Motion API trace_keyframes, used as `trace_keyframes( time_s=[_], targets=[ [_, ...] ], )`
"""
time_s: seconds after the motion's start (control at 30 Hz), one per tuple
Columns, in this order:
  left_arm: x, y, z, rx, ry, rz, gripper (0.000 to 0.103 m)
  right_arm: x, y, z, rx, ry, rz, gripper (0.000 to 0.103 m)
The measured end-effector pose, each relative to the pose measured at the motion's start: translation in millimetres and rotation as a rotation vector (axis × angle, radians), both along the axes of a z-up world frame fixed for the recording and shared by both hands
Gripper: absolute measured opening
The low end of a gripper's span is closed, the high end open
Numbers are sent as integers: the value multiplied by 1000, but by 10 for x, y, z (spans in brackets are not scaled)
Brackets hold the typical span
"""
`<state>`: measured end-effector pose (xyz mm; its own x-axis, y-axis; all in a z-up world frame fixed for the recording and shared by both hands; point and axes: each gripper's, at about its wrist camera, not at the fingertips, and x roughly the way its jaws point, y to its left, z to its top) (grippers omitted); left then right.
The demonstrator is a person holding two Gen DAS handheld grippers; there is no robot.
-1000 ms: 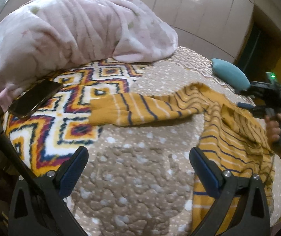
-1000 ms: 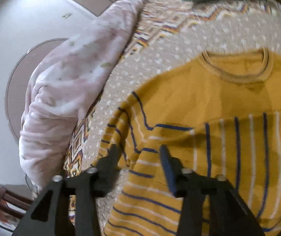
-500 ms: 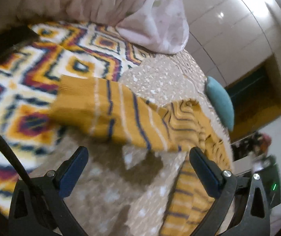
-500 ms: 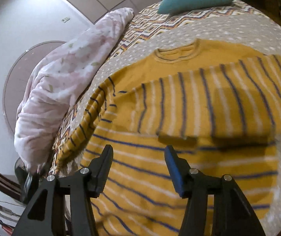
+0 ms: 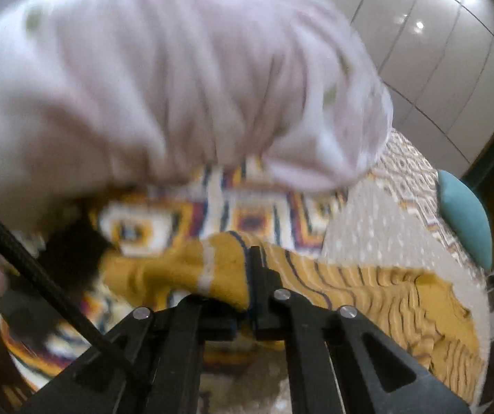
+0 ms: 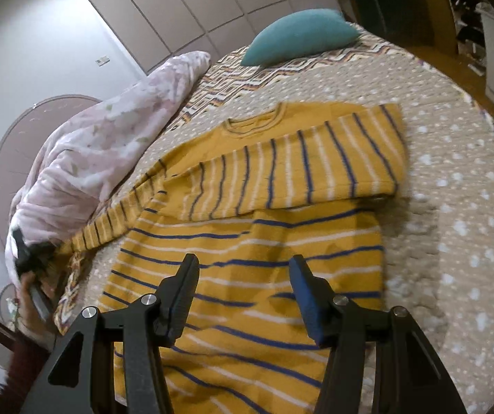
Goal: Fold small clothes
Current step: 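Grasp the other sleeve with the left gripper and fold it across the body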
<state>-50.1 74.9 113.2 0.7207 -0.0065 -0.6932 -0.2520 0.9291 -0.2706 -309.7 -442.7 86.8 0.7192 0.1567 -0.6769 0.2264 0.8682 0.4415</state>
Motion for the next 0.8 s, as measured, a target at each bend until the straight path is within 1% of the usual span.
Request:
trace_keyframes(
  time_s=[0.07, 0.1, 0.17, 0.23, 0.3, 0.4, 0.43, 0.47, 0.5, 0.6, 0.63, 0.67, 0.7, 0.73, 0.77, 0.8],
  targets=[
    [29, -106, 192, 45, -35, -7, 4, -65, -28, -17, -3, -8, -11, 59],
    [32, -236, 305, 81, -55, -19, 4, -91, -47, -32, 5, -12, -15, 59],
    [20, -476, 458, 114, -86, -66, 4, -139, -94, -72, 28, -19, -28, 59],
    [-15, -863, 588, 128, -113, -155, 4, -182, -143, -112, 43, -24, -39, 59],
    [-75, -1220, 632, 130, -126, -238, 4, -224, -179, -135, 46, -28, -50, 59],
    [-181, -1948, 637, 132, -134, -396, 4, -318, -264, -171, 55, -40, -70, 59],
    [-221, -2310, 595, 127, -125, -471, 4, -374, -301, -182, 55, -46, -78, 59],
    [-256, -2524, 559, 119, -115, -516, 4, -416, -331, -190, 53, -48, -85, 59],
    [-291, -2831, 490, 103, -96, -578, 4, -469, -365, -203, 51, -50, -92, 59],
    [-424, -3488, 294, 78, -59, -709, 4, -601, -466, -261, 57, -48, -115, 59],
    [-486, -3799, 190, 78, -40, -775, 4, -634, -504, -286, 60, -45, -121, 59],
    [-521, -3979, 119, 75, -23, -820, 4, -672, -544, -315, 62, -41, -129, 59],
    [-558, -4138, 45, 68, 1, -865, 5, -710, -582, -347, 64, -35, -140, 59],
    [-597, -4345, -67, 54, 50, -925, 6, -737, -612, -369, 66, -30, -148, 59],
    [-620, -4443, -129, 43, 82, -953, 11, -763, -645, -390, 72, -27, -155, 59],
    [-632, -4492, -187, 31, 109, -976, 25, -786, -670, -406, 79, -26, -162, 59]
  ],
)
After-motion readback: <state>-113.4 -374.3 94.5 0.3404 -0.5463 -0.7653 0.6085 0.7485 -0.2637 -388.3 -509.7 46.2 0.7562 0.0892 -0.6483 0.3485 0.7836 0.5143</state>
